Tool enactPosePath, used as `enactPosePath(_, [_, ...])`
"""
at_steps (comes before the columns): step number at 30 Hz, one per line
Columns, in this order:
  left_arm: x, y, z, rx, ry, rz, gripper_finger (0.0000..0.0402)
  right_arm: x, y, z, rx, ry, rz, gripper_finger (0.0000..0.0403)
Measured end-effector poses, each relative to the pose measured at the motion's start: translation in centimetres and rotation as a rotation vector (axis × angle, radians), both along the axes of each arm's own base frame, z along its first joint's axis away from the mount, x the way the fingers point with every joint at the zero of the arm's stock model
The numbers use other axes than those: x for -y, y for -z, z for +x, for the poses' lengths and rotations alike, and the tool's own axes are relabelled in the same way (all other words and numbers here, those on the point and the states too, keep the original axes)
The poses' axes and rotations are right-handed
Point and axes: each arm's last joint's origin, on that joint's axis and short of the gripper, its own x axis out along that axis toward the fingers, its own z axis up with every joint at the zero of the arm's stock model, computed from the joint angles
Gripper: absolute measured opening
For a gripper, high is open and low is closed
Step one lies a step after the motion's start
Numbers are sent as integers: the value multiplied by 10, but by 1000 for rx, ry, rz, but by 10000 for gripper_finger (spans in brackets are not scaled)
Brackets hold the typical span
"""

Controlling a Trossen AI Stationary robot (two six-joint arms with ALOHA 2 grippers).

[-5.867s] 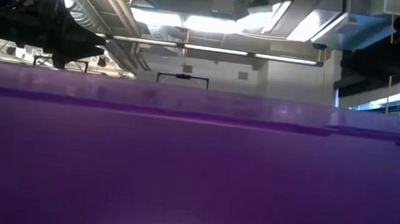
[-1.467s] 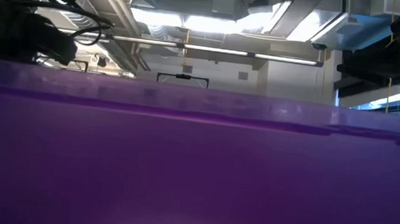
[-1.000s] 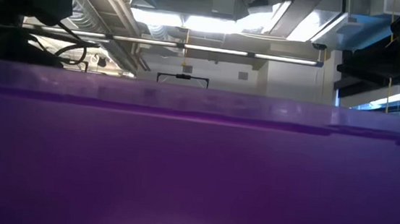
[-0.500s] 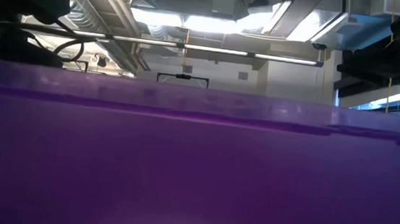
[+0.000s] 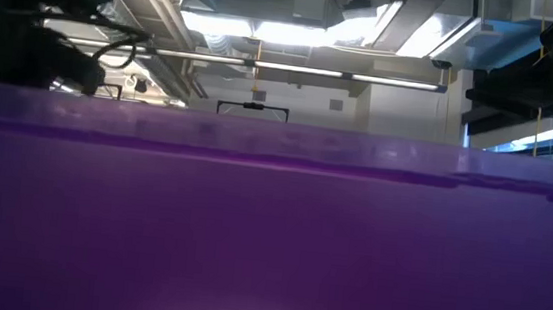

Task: Pick & place school supplies into a supply box
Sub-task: Put the top left black pen into the violet supply box

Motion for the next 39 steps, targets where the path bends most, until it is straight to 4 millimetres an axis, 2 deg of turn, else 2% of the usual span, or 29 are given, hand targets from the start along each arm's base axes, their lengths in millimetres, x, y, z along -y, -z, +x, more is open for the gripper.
enactPosePath(5, [5,-20,17,117,-8,-2,41,0,0,0,0,0,0,176])
enactPosePath(12, [22,-55,61,573,56,-136,43,0,0,0,0,1,0,176])
enactPosePath(15, [29,-61,76,651,98,-199,42,0,0,0,0,1,0,176])
enactPosePath(28, [72,-54,152,424,171,-272,41,0,0,0,-2,1,-7,176])
enactPosePath(33, [99,-54,175,355,88,-281,40,0,0,0,-16,0,-57,176])
enactPosePath(39, [123,-39,189,258,-26,-270,41,0,0,0,-13,0,-46,176])
